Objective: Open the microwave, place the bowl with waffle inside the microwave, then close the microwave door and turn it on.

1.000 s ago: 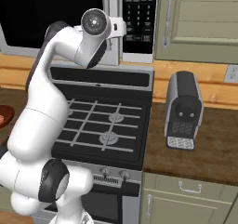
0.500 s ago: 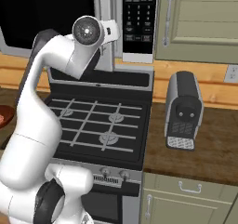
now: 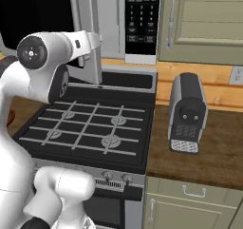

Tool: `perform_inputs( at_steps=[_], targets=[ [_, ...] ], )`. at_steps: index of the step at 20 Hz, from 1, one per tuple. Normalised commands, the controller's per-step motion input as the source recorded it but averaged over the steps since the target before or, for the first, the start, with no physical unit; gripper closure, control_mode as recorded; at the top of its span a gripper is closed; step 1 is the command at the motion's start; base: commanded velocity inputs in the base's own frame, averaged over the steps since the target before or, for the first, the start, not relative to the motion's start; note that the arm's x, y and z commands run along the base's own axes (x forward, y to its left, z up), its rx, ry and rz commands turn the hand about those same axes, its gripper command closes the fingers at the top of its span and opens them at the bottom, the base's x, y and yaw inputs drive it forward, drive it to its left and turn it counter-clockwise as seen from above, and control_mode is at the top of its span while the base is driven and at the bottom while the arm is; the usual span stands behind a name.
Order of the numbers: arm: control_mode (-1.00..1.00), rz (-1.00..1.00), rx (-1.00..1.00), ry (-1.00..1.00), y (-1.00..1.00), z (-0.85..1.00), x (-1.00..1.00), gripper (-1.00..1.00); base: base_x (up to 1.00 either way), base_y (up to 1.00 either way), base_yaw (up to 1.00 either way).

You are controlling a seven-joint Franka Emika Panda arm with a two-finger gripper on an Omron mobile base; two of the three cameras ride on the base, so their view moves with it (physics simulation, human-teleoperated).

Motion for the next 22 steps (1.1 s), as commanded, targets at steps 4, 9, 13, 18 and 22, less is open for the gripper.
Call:
perform_inputs(
  at_steps=[4, 9, 13, 18, 22],
  targets=[
    [-1.0, -0.07, 0.0, 0.0, 1.0, 0.14, -0.53, 1.0, 0.0, 0.0, 0.0],
    [-1.0, -0.05, -0.03, -0.07, 1.0, 0.0, -0.42, 1.0, 0.0, 0.0, 0.0],
    [-1.0, -0.03, -0.03, -0.11, 1.0, 0.0, -0.39, 1.0, 0.0, 0.0, 0.0],
    [-1.0, -0.01, -0.01, -0.08, 1.0, 0.0, -0.25, 1.0, 0.0, 0.0, 0.0],
    [-1.0, 0.03, 0.0, 0.0, 1.0, 0.0, 0.0, 1.0, 0.0, 0.0, 0.0]
  ],
)
